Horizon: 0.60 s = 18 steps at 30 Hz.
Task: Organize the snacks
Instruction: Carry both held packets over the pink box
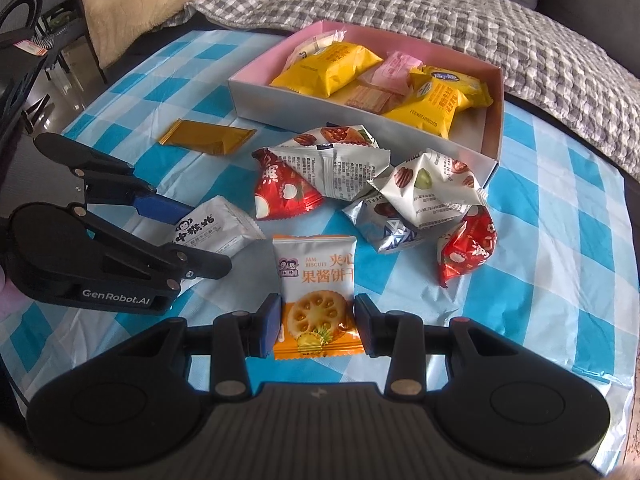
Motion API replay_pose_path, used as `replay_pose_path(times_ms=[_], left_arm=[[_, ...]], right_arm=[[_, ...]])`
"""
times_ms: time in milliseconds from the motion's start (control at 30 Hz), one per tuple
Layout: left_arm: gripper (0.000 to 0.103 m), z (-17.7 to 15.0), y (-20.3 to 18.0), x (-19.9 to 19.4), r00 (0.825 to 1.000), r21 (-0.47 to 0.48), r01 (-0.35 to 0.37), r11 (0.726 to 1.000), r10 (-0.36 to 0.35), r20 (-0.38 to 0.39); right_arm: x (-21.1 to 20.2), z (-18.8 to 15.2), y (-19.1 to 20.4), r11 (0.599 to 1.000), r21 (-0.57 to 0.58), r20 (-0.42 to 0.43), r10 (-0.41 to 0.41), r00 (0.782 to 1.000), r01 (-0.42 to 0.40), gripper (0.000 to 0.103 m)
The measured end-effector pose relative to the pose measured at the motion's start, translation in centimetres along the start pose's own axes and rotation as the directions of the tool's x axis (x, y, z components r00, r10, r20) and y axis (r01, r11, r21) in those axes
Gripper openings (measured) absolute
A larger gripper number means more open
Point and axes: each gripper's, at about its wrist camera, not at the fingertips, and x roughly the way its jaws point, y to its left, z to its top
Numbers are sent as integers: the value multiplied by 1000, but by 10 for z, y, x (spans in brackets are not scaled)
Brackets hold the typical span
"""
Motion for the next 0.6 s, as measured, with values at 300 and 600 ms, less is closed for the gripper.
replay_pose_path(times_ms=[300,600], left_arm=[[45,10,-1,-31,997,7,-1,1000,1,78],[45,52,10,-53,987,11,-49,999,47,156]], right_arm=[[-13,3,-5,1000,27,46,-9,999,8,36],[-34,34,-28,996,83,116,-16,993,6,36]])
